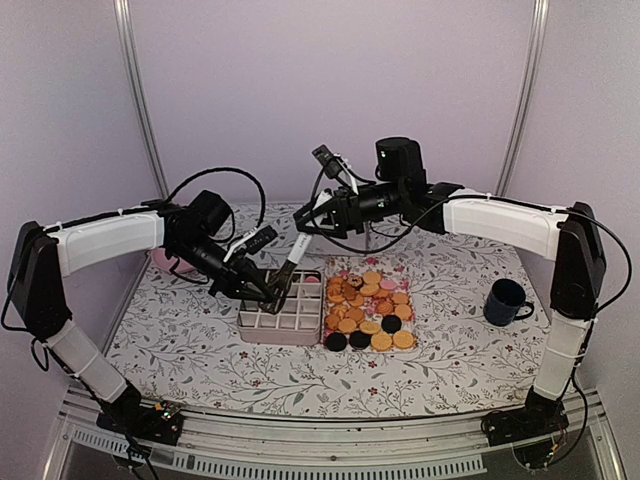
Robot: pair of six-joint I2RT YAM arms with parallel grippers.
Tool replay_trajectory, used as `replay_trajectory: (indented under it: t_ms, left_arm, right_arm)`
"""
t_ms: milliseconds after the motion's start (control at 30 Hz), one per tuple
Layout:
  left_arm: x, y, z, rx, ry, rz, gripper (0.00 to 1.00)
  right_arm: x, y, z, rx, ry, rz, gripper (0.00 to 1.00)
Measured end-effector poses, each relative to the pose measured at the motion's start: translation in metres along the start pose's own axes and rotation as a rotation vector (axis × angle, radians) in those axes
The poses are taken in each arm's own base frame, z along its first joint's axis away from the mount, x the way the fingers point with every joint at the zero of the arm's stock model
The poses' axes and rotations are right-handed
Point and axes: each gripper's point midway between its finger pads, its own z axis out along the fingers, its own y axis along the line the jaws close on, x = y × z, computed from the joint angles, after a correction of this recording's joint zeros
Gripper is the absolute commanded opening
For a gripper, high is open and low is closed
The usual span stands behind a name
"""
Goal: Pack the cookies
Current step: Adjust the clamp.
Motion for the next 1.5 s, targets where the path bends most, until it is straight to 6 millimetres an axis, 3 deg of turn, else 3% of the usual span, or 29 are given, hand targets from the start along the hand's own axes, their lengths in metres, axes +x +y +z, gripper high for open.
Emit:
replay_trajectory:
  t_ms: [200,533,767,1033,1300,1500]
  left_arm:
    - [-0.001,0.0,-0.001,-0.005,0.003,0.002,0.0]
    - [0.0,0.001,-0.001,-0.015,0.017,0.001,0.0]
    - [0.003,0.002,-0.002,-0.022,0.029,0.002,0.0]
    - [0.008,0.004,-0.002,-0.04,0.055,-0.003,0.0]
    - [0.006,0.002,-0.002,-0.027,0.042,-0.003,0.0]
    - [0.002,0.001,-0.002,-0.016,0.029,0.002,0.0]
  right_arm:
    - [0.02,-0.01,0.0,0.054,0.063,0.016,0.63]
    - [0.025,-0.006,0.012,0.069,0.072,-0.029,0.51]
    - [0.029,-0.007,0.012,0.071,0.08,-0.024,0.57]
    - [0.038,-0.009,0.008,0.111,0.096,-0.035,0.49]
    - [0.044,0.001,-0.004,0.131,0.037,-0.043,0.5]
    - [0.037,0.003,-0.004,0.121,-0.002,-0.03,0.5]
